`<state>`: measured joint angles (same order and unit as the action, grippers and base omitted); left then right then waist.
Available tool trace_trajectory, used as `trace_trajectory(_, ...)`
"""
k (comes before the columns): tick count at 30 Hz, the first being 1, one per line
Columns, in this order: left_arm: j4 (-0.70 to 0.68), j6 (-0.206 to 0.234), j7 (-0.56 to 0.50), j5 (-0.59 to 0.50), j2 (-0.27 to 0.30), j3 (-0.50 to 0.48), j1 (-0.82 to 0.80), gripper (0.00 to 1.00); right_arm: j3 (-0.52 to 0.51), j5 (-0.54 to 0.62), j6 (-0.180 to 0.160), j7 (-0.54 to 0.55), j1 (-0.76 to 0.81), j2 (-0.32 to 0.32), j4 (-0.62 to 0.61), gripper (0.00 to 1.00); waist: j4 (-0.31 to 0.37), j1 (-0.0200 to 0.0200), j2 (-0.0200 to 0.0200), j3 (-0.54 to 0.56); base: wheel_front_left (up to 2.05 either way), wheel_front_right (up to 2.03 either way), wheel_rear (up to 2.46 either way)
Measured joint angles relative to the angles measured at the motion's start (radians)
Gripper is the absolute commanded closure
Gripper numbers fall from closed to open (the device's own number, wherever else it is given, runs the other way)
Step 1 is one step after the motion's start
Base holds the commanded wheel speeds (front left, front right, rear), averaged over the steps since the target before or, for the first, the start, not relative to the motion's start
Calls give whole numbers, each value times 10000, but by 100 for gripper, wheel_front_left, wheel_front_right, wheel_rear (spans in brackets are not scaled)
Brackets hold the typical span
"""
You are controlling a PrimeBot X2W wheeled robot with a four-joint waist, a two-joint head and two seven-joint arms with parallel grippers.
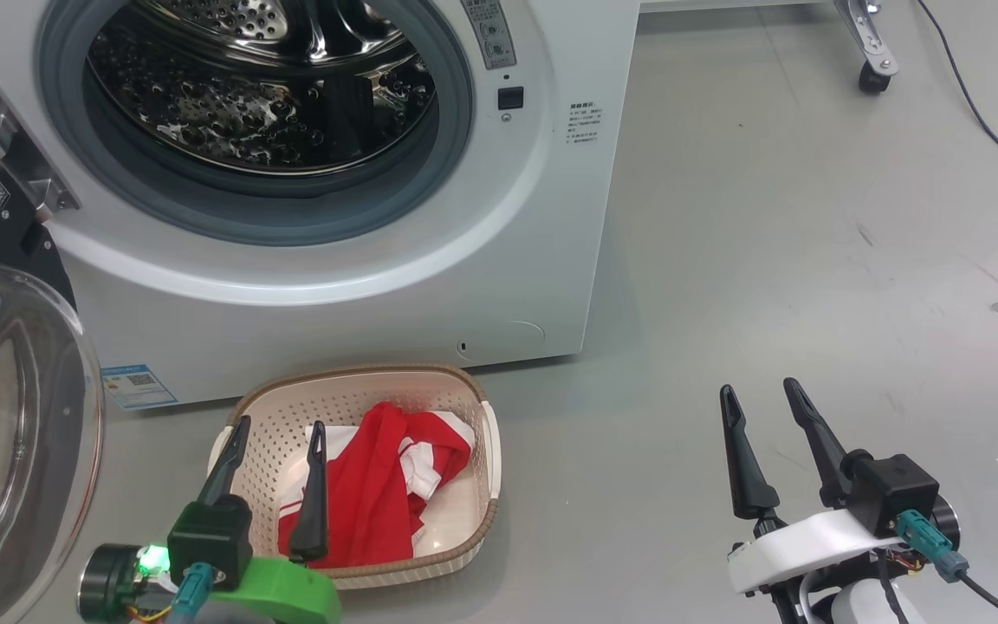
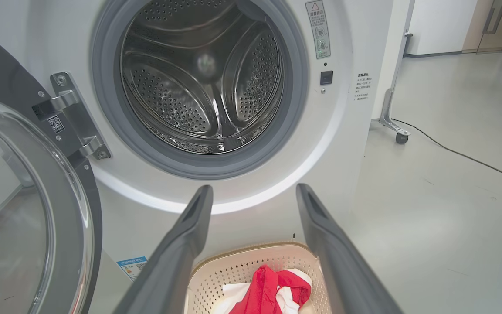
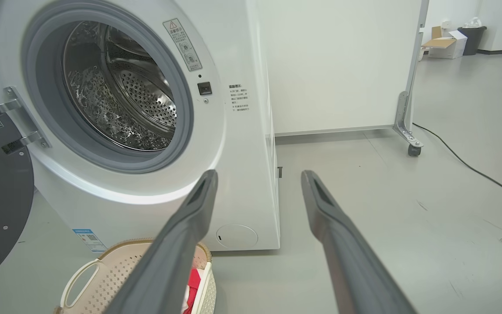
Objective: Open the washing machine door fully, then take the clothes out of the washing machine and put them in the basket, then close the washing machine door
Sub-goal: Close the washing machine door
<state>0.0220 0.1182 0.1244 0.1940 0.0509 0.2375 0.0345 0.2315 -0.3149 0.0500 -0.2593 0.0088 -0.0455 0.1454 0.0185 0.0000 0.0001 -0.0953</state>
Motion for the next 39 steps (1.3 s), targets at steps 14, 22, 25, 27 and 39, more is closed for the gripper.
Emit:
trace_trajectory(14,-209,0,-94,-2,0,-4,92,0,13,0,-8,0,0,0,0,0,14,0,0,-29,-58,58,0)
trace_trajectory(22,-293,0,-102,-6,0,-2,108,0,13,0,-8,0,0,0,4,0,5,0,0,-23,-13,13,0)
trace_trajectory(25,-299,0,-148,-8,0,0,111,0,17,0,-8,0,0,2,6,0,2,0,0,-10,0,0,0)
trace_trajectory(27,-303,0,-176,-10,0,2,115,0,17,0,-8,0,0,2,6,0,-2,0,0,-5,0,0,0)
trace_trajectory(39,-314,0,-190,-21,-8,236,118,0,-127,17,-12,0,14,2,13,0,-212,0,0,28,0,0,0)
